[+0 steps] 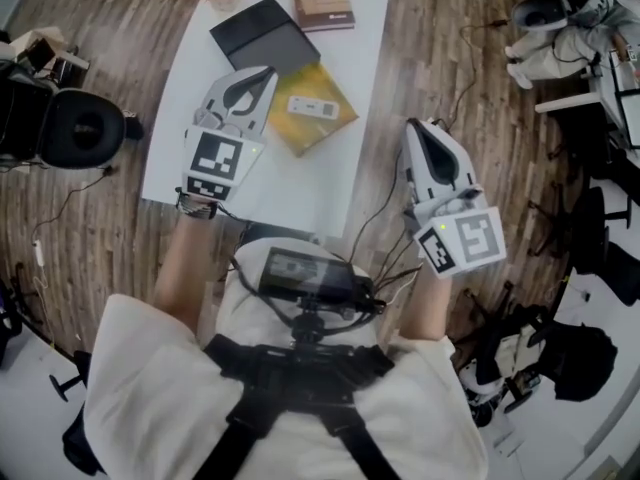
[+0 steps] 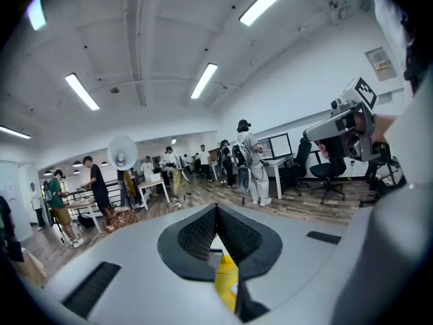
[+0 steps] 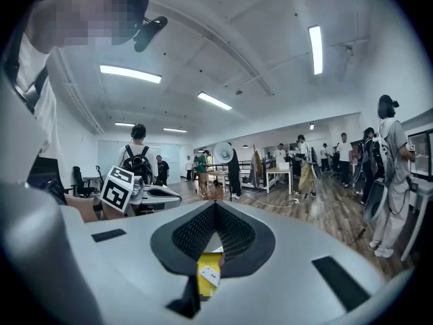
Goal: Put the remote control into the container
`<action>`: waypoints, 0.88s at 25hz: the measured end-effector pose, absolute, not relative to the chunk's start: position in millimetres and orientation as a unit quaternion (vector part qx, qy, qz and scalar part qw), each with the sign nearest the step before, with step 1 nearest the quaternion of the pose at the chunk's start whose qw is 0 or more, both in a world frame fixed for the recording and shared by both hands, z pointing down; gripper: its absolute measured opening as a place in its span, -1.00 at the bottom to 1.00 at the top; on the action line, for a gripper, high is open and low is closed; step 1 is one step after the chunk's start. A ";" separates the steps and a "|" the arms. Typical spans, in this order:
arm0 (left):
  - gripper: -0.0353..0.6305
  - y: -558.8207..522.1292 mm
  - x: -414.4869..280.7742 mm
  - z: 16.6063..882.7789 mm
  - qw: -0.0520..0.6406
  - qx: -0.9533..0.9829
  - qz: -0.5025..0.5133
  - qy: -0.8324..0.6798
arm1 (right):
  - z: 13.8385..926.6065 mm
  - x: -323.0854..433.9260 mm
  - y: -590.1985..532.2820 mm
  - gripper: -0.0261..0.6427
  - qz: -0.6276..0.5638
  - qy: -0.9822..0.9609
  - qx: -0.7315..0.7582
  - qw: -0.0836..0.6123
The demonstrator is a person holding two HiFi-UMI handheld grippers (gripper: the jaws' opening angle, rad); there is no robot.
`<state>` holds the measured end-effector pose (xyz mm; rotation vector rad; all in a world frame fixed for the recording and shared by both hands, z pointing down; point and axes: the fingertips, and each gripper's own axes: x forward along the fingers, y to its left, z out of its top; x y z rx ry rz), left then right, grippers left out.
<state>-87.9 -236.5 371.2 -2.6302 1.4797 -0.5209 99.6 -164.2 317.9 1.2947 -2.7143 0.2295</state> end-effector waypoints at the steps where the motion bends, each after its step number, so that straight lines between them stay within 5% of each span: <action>1: -0.86 -233.7 -88.7 363.3 0.046 -0.857 -0.165 0.486 | 313.5 97.6 -163.5 -0.91 0.071 -0.900 0.425 0.061; 22: -0.86 -172.3 -105.7 222.2 0.156 -0.833 -0.078 0.525 | 211.2 77.4 -140.3 -0.91 -0.030 -0.923 0.383 0.028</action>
